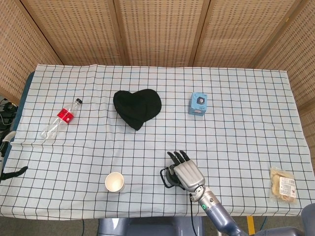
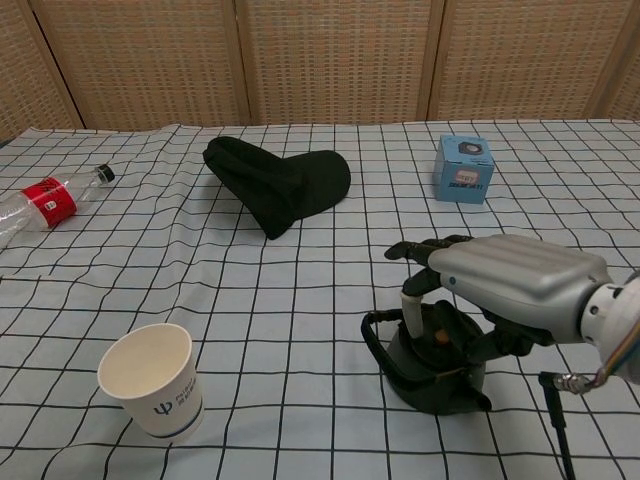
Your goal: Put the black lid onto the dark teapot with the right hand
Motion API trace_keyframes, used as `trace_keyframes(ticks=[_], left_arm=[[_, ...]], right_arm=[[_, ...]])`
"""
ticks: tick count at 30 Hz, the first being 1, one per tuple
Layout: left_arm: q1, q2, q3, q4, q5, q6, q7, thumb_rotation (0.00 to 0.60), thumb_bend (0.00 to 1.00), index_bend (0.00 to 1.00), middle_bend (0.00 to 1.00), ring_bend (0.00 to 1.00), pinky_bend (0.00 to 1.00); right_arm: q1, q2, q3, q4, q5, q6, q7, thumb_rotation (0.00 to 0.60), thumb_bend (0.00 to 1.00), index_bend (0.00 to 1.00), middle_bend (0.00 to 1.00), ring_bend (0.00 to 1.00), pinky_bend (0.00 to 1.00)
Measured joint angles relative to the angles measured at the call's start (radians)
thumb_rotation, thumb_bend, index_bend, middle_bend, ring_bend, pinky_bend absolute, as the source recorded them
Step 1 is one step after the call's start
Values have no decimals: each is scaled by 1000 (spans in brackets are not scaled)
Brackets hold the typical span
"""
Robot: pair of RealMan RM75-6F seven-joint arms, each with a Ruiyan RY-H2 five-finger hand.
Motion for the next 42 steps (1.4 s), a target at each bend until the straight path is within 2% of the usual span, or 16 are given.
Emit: trace_keyframes(ticks=[9,14,17,19,22,27,33,40,42], left_arm=[[1,2,0,0,2,3,-4,600,24,0,0,0,0],[2,3,-1,1,-1,2,-8,600,24,0,0,0,0],[2,3,-2,2,0,2,-9,600,25,0,0,0,0],[2,3,-2,2,-1,2,-10,600,24,0,0,0,0],[3,3,-3,2,-3,4,-13,600,24,0,0,0,0],[4,2,-6,4,-2,7,-20,600,24,0,0,0,0],[5,1,-4,6,7,13,-25,600,24,0,0,0,0],[7,-6,-2,9,20,23,-23,600,24,0,0,0,0],[6,-8,-1,11,22,23,-21,600,24,0,0,0,0]], right_arm=[[-2,-2,-1,2,1,5,-5,600,961,481,0,0,0],[-7,20,7,-23,-29,25,5,600,909,427,0,0,0],[-12,48,14,-46,-54,43,12,600,757,389,0,0,0],[-17,74,18,-61,-67,53,18,600,610,351,0,0,0],[-29,122,23,-75,-89,75,35,600,496,297,0,0,0],[-73,202,26,-64,-148,145,88,600,387,191,0,0,0],[-141,255,15,10,-208,214,191,600,352,95,0,0,0],[-256,272,-23,216,-288,297,428,600,332,56,0,0,0],[-284,272,-30,255,-308,324,462,600,330,47,0,0,0]])
